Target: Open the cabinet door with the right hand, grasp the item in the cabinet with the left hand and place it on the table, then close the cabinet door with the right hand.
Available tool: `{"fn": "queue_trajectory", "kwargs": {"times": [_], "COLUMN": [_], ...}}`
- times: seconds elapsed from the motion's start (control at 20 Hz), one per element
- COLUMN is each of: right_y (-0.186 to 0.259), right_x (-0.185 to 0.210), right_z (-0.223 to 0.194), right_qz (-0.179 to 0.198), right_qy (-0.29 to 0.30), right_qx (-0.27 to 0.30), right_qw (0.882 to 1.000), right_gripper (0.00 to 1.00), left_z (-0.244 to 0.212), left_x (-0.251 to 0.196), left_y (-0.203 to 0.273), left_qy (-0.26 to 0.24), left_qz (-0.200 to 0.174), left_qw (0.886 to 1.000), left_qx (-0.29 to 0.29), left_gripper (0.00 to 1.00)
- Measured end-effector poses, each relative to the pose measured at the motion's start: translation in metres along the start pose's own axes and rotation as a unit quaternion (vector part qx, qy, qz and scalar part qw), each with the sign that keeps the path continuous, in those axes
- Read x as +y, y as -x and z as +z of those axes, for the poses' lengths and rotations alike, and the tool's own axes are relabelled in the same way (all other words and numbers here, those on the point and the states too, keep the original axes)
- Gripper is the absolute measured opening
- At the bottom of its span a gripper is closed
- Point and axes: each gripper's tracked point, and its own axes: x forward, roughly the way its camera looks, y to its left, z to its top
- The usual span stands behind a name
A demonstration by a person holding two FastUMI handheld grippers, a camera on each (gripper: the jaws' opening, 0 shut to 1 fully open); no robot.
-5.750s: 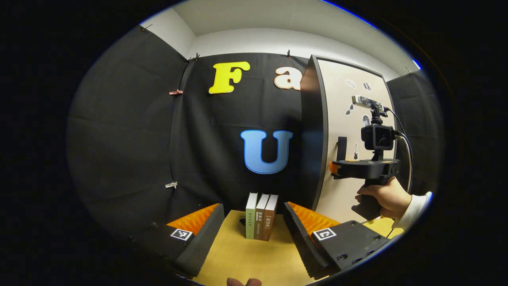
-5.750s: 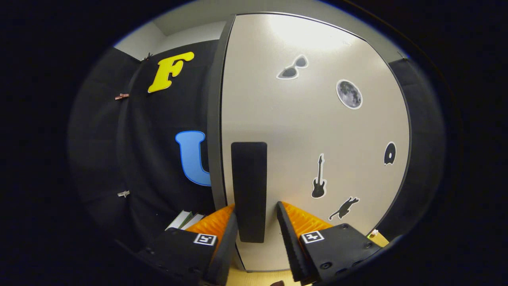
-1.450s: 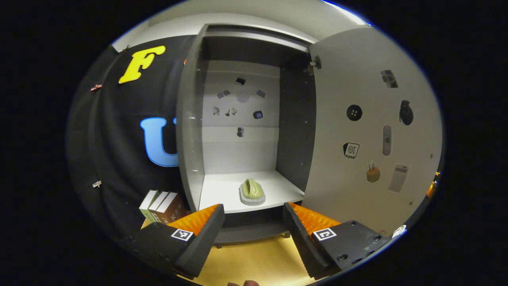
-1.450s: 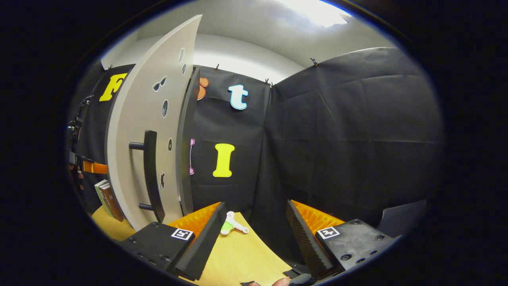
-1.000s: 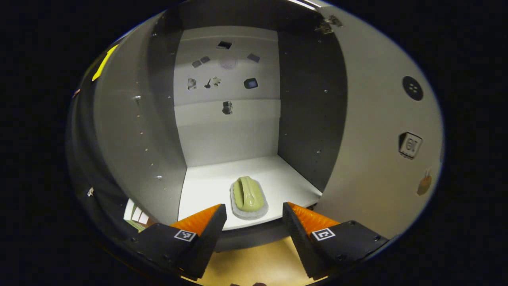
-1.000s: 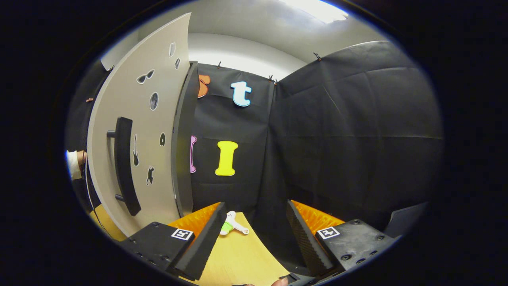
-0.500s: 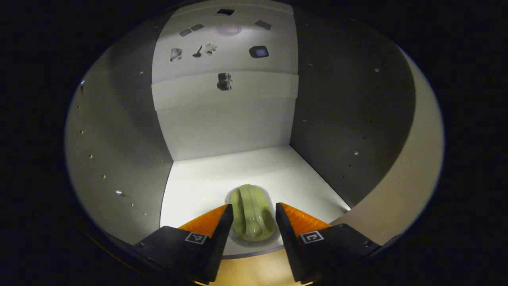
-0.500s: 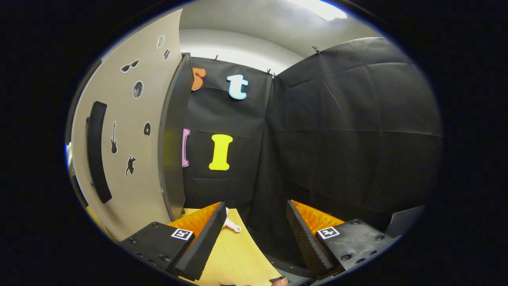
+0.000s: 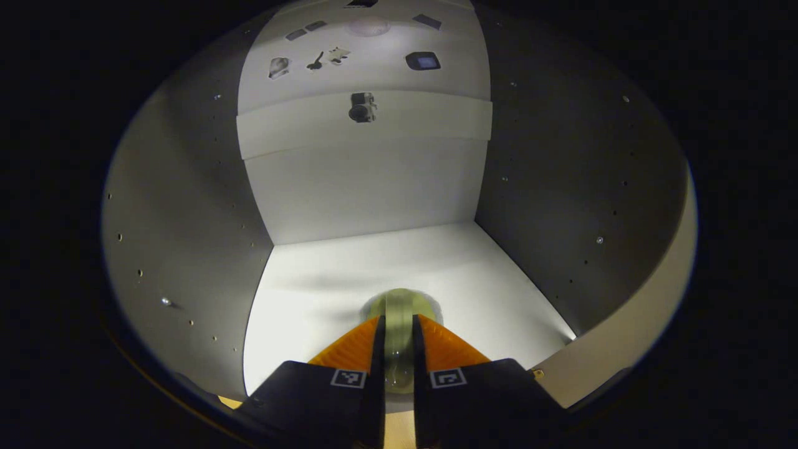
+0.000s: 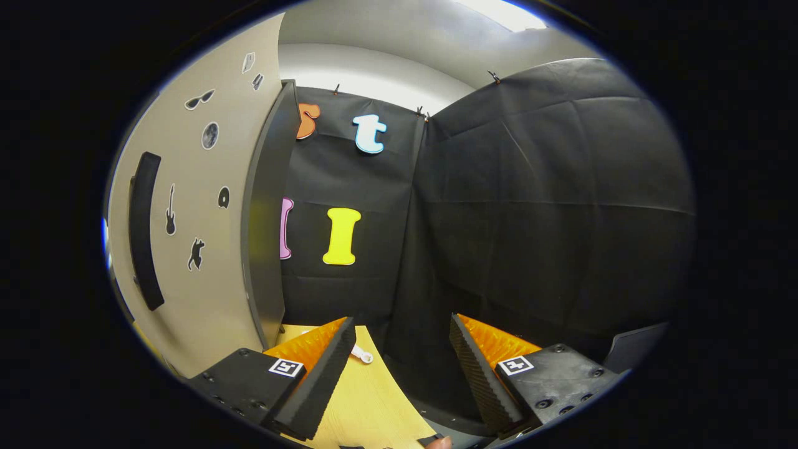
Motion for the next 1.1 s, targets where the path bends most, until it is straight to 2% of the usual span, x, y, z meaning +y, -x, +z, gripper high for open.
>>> {"fn": "queue_trajectory", "kwargs": {"times": [0.15,0.5,0.8,1.1], "right_y": [0.006,0.028,0.047,0.058], "right_x": [0.005,0.039,0.071,0.092], "right_z": [0.003,0.014,0.023,0.034], "right_qz": [0.003,0.028,0.046,0.05], "right_qy": [-0.006,-0.013,-0.015,-0.001], "right_qx": [-0.002,-0.01,-0.015,-0.024], "right_qw": [1.0,0.999,0.999,0.998], "right_gripper": [0.97,0.97,0.97,0.97], "left_z": [-0.001,-0.013,-0.066,-0.121], "left_x": [-0.002,0.0,0.006,0.016], "left_y": [0.019,0.097,0.16,0.198], "left_qy": [0.0,0.002,-0.003,0.007], "left_qz": [-0.01,-0.029,-0.031,-0.017], "left_qw": [1.0,0.998,0.997,0.995], "left_qx": [-0.011,-0.048,-0.067,-0.094], "left_gripper": [0.19,0.2,0.2,0.2]}}
